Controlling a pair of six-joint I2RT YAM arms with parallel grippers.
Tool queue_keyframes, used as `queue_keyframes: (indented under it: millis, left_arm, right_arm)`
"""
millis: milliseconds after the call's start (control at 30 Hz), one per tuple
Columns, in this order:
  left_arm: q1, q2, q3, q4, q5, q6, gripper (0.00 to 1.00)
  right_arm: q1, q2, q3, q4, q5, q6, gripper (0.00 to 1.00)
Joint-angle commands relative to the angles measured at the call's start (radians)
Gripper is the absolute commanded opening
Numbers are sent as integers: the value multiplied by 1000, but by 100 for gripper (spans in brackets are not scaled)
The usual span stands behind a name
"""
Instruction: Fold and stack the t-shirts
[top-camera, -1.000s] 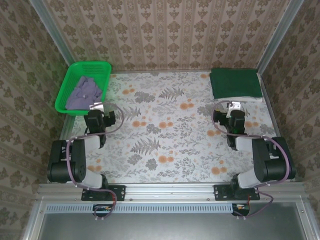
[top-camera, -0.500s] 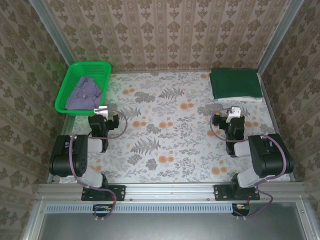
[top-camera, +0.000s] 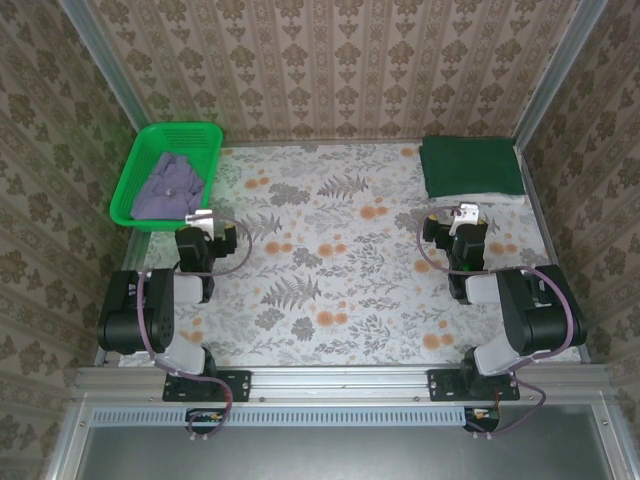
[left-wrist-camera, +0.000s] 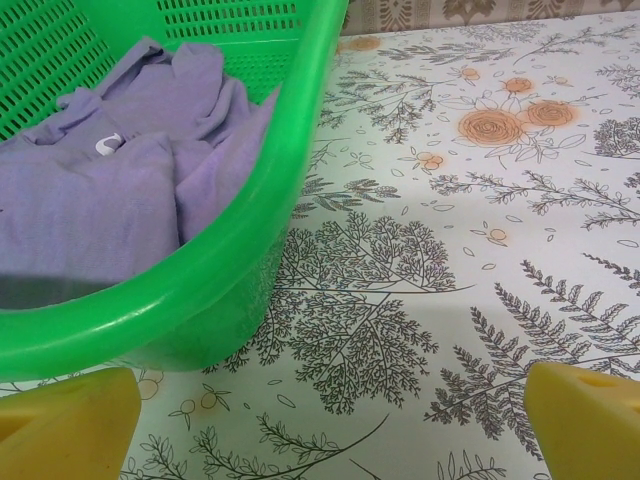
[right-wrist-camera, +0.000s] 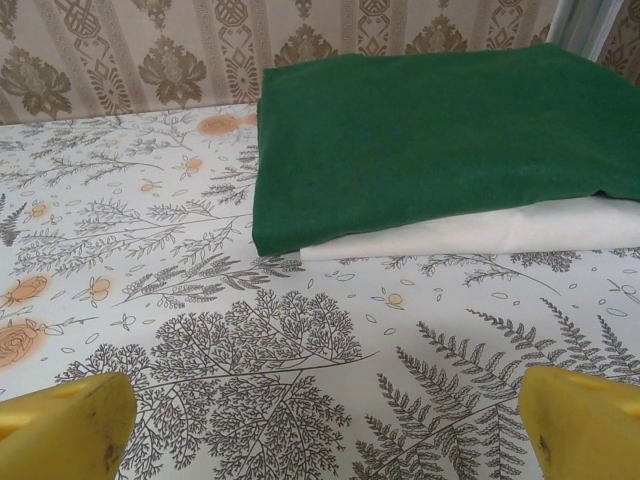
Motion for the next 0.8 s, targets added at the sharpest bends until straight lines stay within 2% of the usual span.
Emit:
queue_keyframes:
  millis: [0, 767]
  left_arm:
    - [2, -2, 14, 6, 15, 11, 100]
    - [2, -2, 14, 6, 15, 11, 100]
  right_arm:
    - [2, 2, -2, -10, 30, -6, 100]
    - [0, 3, -1, -14, 28, -6, 100]
